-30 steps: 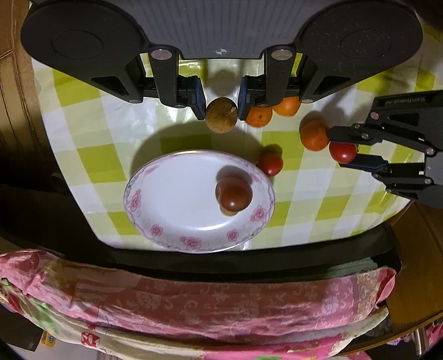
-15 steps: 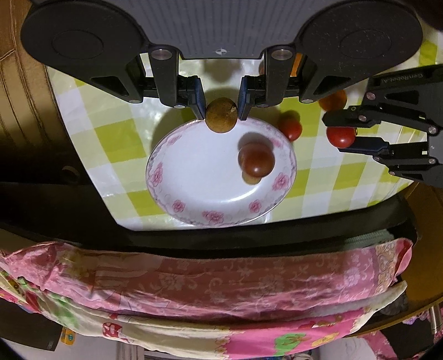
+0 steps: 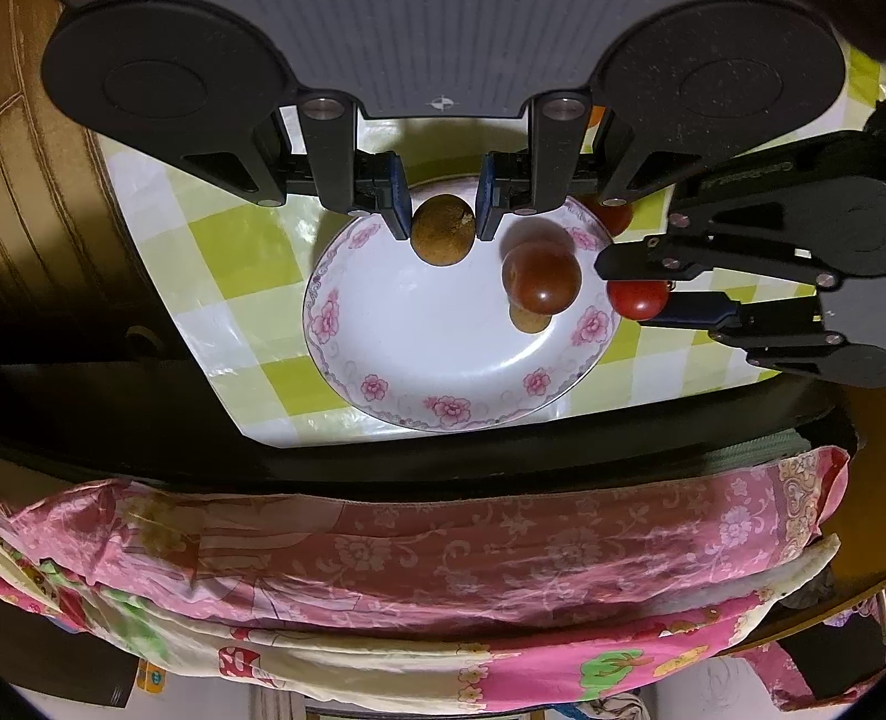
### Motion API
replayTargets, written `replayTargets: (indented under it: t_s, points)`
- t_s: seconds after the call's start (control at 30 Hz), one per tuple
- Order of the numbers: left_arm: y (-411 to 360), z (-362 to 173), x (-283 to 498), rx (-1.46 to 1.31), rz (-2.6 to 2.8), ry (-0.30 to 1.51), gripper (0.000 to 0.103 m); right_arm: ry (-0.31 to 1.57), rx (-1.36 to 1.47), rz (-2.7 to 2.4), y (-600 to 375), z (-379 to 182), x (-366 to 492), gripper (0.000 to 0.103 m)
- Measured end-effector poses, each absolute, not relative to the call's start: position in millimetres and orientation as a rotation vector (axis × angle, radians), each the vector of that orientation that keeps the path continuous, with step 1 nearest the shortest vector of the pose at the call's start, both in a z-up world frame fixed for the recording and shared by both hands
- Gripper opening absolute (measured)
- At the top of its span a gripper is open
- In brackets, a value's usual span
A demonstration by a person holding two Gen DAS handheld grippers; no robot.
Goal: Organize fruits
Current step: 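Carry the cherry tomato and brown fruit over the white plate, then open the left tool to drop the cherry tomato while right releases the brown fruit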
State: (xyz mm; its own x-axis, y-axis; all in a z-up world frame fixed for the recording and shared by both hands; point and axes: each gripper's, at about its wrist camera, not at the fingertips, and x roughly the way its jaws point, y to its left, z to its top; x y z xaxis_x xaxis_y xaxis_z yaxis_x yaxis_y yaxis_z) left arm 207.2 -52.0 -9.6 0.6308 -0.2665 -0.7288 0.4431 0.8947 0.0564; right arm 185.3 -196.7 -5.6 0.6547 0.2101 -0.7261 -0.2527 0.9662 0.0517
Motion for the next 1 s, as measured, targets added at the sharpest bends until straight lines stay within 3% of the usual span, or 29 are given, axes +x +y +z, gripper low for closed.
replayTargets:
  t_s: [1.0]
  points:
    - [-59.3, -10.4, 221.2, 0.21, -0.397, 0.762, 0.039, 0.84, -0.05, 0.25, -188.2, -21.9, 205.7, 0.022]
